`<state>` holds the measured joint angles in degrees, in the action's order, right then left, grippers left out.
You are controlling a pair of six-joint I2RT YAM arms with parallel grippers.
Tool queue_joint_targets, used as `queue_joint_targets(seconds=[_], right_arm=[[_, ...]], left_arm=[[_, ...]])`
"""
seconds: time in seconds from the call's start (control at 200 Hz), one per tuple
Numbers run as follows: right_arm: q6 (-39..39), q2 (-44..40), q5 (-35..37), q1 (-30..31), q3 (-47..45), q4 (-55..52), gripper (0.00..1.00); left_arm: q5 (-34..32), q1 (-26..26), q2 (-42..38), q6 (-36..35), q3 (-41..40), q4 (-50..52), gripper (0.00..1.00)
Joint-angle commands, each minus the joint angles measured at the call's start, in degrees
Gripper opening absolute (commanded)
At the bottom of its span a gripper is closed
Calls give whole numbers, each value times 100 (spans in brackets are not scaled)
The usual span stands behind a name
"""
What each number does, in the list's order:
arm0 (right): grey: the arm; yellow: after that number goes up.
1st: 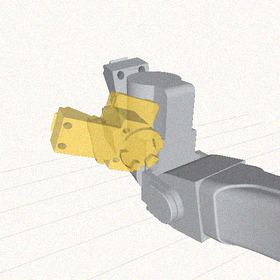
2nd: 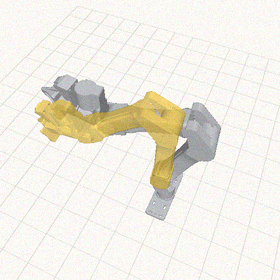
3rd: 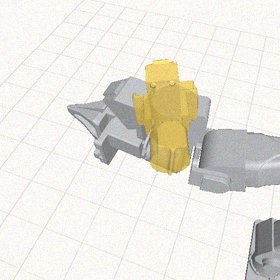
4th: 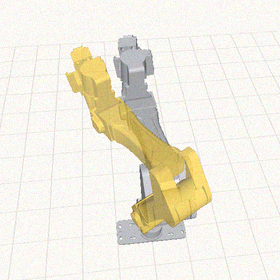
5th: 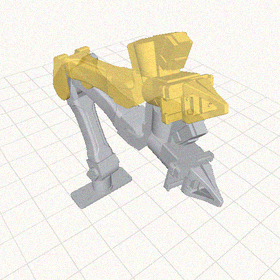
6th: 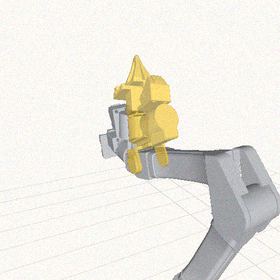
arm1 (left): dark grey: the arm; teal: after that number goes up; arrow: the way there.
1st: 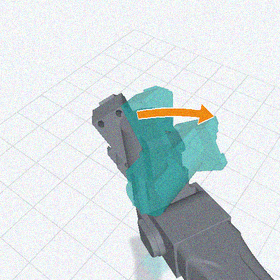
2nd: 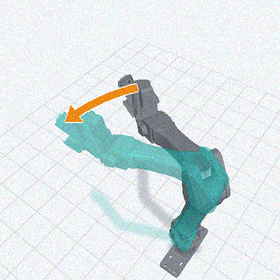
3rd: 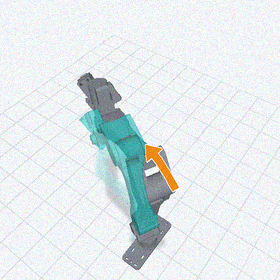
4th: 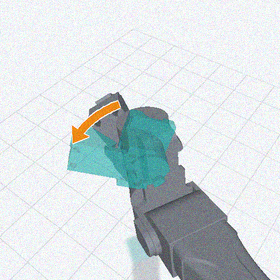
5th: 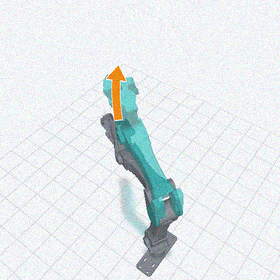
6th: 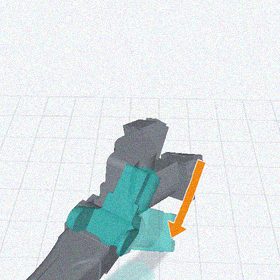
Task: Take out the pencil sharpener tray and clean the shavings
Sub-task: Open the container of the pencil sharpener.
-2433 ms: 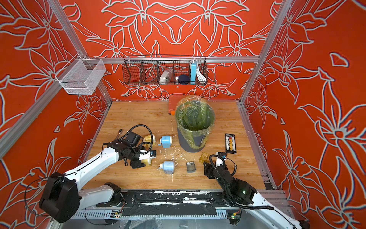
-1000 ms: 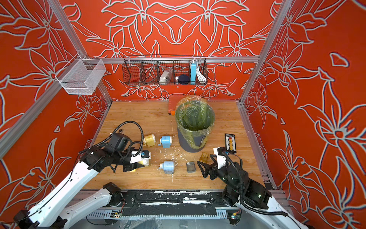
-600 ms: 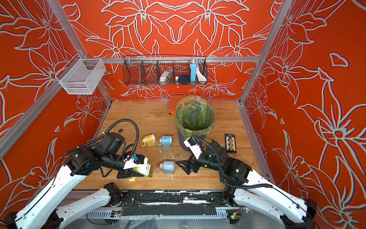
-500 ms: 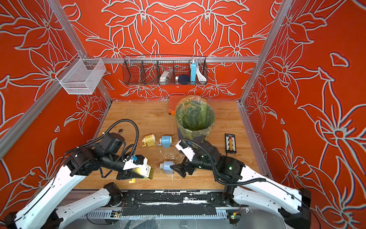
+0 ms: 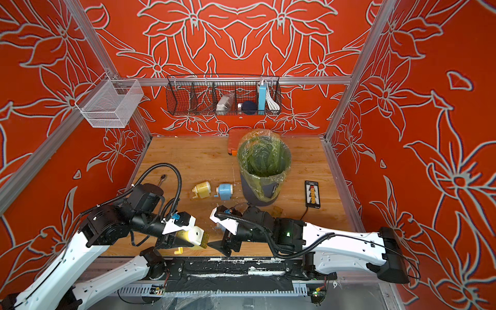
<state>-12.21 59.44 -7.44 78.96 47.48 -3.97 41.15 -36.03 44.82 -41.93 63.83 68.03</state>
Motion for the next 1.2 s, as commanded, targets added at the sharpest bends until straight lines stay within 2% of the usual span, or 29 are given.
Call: queue_joint_targets(seconds=[0.0, 0.36, 0.681, 1.196], right_arm=[[146, 102, 108, 84, 274, 308, 93], [-17, 221, -263, 189, 218, 410, 83], [-112, 241, -328, 322, 86, 546, 82], [-207, 214, -268, 331, -147, 546, 74]], left_arm=[[227, -68, 17, 97, -11, -149, 0], [131, -189, 53, 169, -6, -290, 0], [100, -260, 124, 190, 9, -325, 0], [61, -334, 115, 212, 37, -270, 0]])
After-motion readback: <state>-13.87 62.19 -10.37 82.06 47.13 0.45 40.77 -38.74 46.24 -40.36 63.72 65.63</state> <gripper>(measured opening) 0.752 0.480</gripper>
